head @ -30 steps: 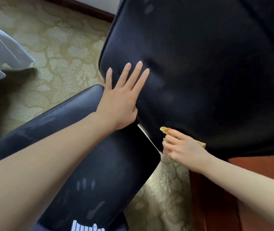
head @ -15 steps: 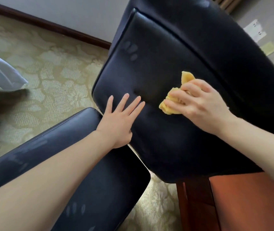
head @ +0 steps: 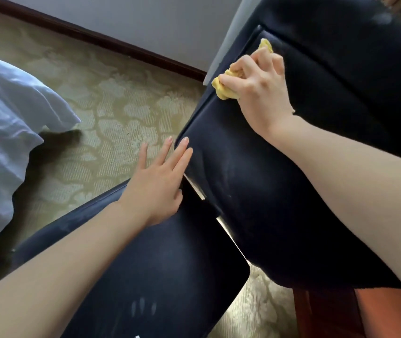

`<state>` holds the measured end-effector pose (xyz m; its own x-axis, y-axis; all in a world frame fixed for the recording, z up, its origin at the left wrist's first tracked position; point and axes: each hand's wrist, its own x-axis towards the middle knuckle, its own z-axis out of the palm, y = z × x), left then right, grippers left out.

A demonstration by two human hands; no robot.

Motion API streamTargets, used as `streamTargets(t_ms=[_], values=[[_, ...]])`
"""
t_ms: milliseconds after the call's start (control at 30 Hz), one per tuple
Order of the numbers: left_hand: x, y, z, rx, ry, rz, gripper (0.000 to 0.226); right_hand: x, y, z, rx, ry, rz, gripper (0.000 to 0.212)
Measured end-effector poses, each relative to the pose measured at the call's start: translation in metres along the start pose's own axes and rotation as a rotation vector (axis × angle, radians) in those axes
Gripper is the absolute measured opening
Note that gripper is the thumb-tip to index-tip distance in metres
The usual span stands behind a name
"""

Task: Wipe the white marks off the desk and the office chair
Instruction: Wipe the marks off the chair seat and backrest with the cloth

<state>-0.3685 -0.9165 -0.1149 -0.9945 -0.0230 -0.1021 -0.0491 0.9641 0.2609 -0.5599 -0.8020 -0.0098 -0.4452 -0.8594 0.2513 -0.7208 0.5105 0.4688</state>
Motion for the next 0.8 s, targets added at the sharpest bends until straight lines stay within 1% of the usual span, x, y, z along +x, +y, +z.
streamTargets(t_ms=[100, 200, 300, 367, 400, 467, 500, 567, 600, 633, 700, 800], values=[[-0.016, -0.017, 0.012, 0.001, -0.051, -0.061, 0.079, 0.004, -0.016, 0.021, 0.029, -0.054, -0.096, 0.033], [-0.027, -0.026, 0.023, 0.010, -0.073, -0.098, 0.079, 0.006, -0.029, 0.039, 0.034, -0.159, -0.169, 0.031], [-0.034, -0.026, 0.033, -0.022, -0.086, -0.108, 0.078, -0.005, -0.048, 0.054, 0.043, -0.237, -0.183, 0.027], [-0.037, -0.024, 0.041, -0.035, -0.114, -0.108, 0.077, -0.017, -0.060, 0.064, 0.097, -0.292, -0.169, 0.024], [-0.038, -0.022, 0.044, -0.039, -0.123, -0.104, 0.077, -0.025, -0.064, 0.068, 0.119, -0.325, -0.191, 0.023], [-0.038, -0.018, 0.049, -0.048, -0.133, -0.093, 0.076, -0.046, -0.066, 0.074, 0.100, -0.335, -0.312, 0.025], [-0.036, -0.015, 0.050, -0.052, -0.135, -0.085, 0.076, -0.058, -0.066, 0.075, 0.025, -0.310, -0.370, 0.031], [-0.032, -0.009, 0.050, -0.055, -0.144, -0.066, 0.075, -0.083, -0.066, 0.068, -0.127, -0.406, -0.445, 0.042], [-0.029, -0.005, 0.050, -0.062, -0.149, -0.053, 0.075, -0.098, -0.067, 0.066, -0.158, -0.474, -0.471, 0.041], [-0.026, 0.001, 0.050, -0.073, -0.153, -0.037, 0.075, -0.114, -0.067, 0.068, -0.152, -0.520, -0.508, 0.036], [-0.017, 0.015, 0.048, -0.100, -0.160, 0.002, 0.075, -0.140, -0.067, 0.066, -0.110, -0.630, -0.521, 0.027], [-0.001, 0.042, 0.042, -0.166, -0.143, 0.066, 0.077, -0.174, -0.067, 0.047, -0.049, -0.739, -0.494, 0.024]])
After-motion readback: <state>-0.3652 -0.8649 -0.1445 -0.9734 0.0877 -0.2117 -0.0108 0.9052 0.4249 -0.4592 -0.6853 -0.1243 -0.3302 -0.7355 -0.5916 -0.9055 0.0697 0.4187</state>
